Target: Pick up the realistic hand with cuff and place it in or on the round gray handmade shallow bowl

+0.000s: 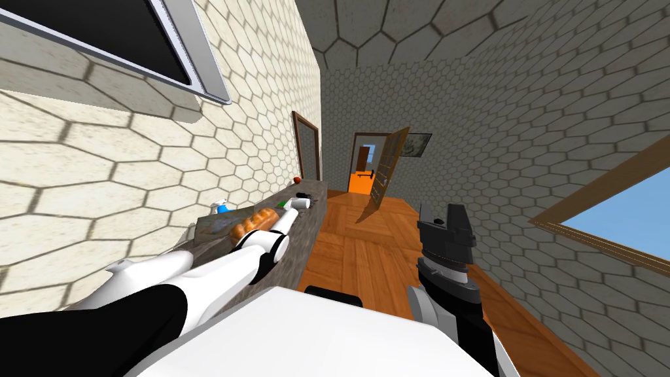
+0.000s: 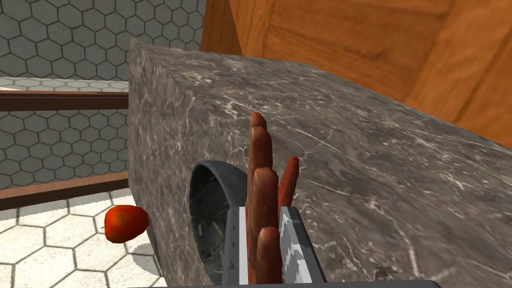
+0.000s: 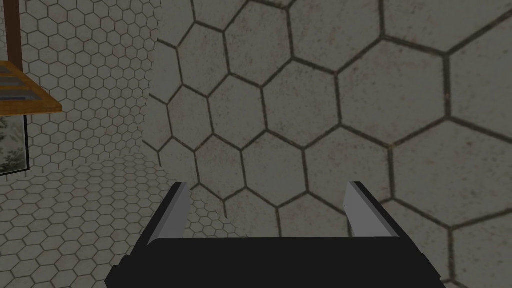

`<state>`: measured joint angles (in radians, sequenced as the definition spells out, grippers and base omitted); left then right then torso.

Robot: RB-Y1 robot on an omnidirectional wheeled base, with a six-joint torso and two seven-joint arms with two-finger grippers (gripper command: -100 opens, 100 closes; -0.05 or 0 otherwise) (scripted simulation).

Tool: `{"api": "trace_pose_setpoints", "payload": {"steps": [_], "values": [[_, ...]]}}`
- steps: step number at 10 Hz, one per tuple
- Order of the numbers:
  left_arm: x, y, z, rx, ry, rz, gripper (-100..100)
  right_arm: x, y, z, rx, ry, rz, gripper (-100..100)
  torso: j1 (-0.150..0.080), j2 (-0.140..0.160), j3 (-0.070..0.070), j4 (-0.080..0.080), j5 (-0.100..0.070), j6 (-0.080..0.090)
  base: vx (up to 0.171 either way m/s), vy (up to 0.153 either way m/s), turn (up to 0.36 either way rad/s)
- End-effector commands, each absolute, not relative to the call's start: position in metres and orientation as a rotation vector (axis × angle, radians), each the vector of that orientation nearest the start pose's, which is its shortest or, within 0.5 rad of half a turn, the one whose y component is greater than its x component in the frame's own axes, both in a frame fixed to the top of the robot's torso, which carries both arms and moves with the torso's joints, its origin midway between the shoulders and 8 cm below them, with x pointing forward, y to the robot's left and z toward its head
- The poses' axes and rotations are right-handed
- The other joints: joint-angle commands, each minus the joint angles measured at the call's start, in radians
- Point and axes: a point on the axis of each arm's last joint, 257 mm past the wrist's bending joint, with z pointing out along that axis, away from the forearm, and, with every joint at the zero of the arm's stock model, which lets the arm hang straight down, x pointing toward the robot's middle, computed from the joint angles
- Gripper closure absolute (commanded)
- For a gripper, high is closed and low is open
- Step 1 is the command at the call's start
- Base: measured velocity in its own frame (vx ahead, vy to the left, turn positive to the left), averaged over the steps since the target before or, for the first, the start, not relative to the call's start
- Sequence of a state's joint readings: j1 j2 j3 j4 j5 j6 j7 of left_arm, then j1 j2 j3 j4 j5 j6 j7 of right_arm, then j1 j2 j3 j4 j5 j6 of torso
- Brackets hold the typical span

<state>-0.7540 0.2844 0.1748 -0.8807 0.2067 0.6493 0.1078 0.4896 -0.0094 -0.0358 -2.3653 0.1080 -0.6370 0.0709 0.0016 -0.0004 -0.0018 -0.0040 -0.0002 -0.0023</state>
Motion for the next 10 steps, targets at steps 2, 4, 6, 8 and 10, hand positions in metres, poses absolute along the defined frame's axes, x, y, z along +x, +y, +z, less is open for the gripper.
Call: {"api": "trace_pose_setpoints", "payload": {"steps": [2, 4, 6, 8, 10], "values": [[0.682, 0.308, -0.238, -1.793, 1.505, -0.889, 100, 0.300, -0.261, 0.085, 0.367, 0.537, 1.184, 0, 0.000, 0.001, 0.000, -0.001, 0.000, 0.000, 0.025, 0.038, -0.011], [0.681, 0.310, -0.233, -1.802, 1.535, -0.862, 100, 0.300, -0.261, 0.085, 0.367, 0.537, 1.184, 0, 0.001, -0.002, -0.002, -0.001, 0.001, 0.000, 0.047, 0.049, -0.014], [0.678, 0.313, -0.229, -1.814, 1.568, -0.831, 100, 0.300, -0.261, 0.085, 0.367, 0.537, 1.184, 0, 0.002, -0.004, -0.003, -0.002, 0.001, 0.000, 0.060, 0.047, -0.015], [0.673, 0.313, -0.235, -1.838, 1.590, -0.807, 100, 0.300, -0.261, 0.085, 0.367, 0.537, 1.184, 0, 0.001, -0.005, -0.003, -0.002, 0.001, 0.001, 0.048, 0.037, -0.005], [0.669, 0.316, -0.232, -1.848, 1.623, -0.775, 100, 0.300, -0.261, 0.085, 0.367, 0.537, 1.184, 0, 0.001, -0.004, -0.002, -0.001, 0.000, 0.000, 0.047, 0.041, -0.009]]}}
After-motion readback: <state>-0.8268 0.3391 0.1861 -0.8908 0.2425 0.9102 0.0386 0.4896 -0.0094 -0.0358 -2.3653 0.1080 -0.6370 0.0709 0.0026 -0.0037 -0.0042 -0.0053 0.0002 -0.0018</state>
